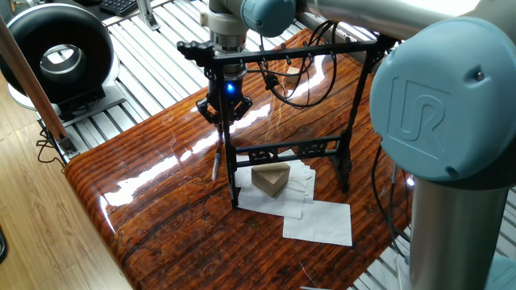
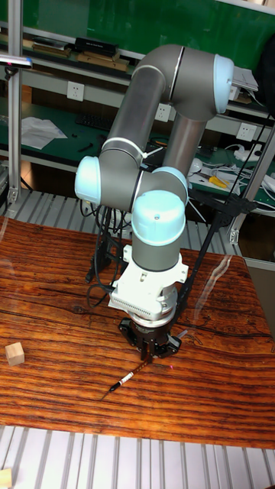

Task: Place the brush on the pen rack

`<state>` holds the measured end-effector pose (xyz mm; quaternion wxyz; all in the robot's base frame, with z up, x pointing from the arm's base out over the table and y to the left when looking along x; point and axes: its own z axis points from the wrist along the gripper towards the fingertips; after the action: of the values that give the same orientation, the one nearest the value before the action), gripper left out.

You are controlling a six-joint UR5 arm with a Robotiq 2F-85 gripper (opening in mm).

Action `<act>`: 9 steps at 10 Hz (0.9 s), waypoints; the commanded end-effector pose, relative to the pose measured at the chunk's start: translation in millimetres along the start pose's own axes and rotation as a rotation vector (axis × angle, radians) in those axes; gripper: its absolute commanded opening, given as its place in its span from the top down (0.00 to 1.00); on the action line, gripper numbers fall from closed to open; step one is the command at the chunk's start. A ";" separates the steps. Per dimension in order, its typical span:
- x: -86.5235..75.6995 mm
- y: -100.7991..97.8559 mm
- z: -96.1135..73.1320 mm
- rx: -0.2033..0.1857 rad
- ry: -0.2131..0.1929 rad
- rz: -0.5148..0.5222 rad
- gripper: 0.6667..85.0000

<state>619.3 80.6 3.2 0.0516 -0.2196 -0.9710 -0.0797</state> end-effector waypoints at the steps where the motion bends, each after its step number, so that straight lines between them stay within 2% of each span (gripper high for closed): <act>1: -1.0 12.4 -1.3 -0.049 -0.003 0.010 0.73; 2: 1.8 17.7 -0.7 -0.069 0.007 0.019 0.73; 4: 1.4 17.4 1.0 -0.078 0.005 0.016 0.73; 9: -0.2 14.9 2.8 -0.074 -0.003 0.011 0.78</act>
<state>624.0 93.2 1.5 0.0442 -0.2238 -0.9675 -0.1086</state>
